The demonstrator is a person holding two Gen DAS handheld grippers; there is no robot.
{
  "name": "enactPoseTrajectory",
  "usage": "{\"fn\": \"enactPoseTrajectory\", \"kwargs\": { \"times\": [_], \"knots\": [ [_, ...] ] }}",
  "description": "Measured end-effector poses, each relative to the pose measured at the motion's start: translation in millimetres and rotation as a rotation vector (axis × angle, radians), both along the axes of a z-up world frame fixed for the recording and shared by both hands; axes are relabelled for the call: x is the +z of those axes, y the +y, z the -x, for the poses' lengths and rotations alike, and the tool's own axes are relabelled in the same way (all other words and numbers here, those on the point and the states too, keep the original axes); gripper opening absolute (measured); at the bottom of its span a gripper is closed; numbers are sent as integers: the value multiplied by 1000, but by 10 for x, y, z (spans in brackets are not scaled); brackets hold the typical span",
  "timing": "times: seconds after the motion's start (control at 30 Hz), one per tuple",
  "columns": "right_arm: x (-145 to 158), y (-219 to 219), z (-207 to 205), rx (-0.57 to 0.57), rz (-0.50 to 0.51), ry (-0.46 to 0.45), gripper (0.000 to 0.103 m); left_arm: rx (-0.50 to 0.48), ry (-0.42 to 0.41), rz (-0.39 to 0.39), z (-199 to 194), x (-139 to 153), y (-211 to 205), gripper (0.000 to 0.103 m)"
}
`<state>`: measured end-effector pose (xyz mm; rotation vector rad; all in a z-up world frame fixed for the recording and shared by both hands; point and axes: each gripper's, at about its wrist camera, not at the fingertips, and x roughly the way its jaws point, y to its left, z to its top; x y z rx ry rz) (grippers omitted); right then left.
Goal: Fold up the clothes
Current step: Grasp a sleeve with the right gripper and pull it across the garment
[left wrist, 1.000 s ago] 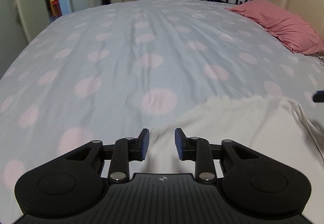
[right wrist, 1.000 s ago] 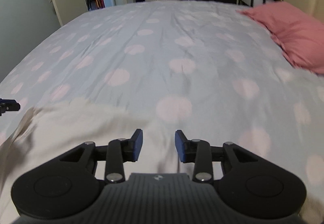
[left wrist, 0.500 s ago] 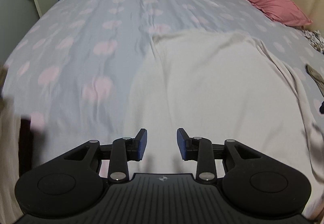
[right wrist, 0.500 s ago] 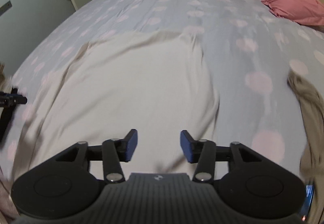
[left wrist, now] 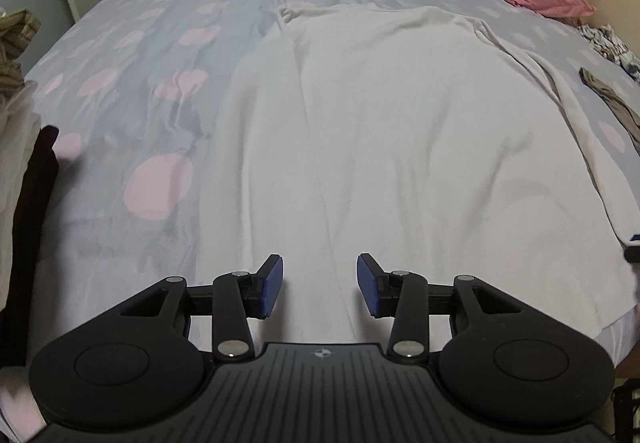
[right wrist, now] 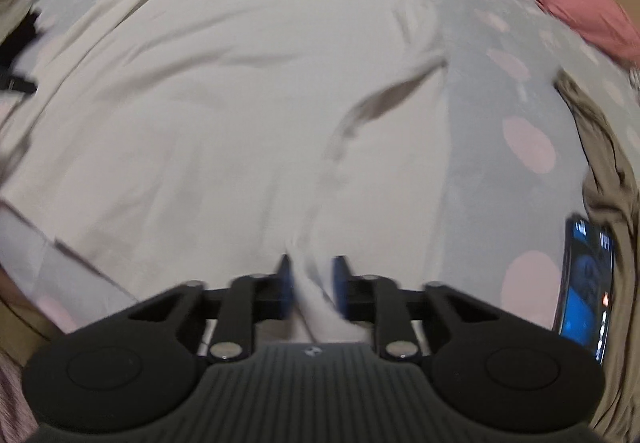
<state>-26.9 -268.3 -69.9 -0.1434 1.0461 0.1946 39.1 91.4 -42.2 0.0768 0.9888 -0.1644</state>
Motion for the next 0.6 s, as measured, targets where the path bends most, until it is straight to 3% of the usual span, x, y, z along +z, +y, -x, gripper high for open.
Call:
{"fn": "enactPoseTrajectory", "kwargs": {
  "times": [0.3,0.6],
  "knots": [
    [448,-435,-63,-110,-116,6,7,36,7,33,-18,-11,49,39],
    [970,-1410,-380,-323,-18,-91,6,0,29,33,-58,-48,-30,39]
  ]
}}
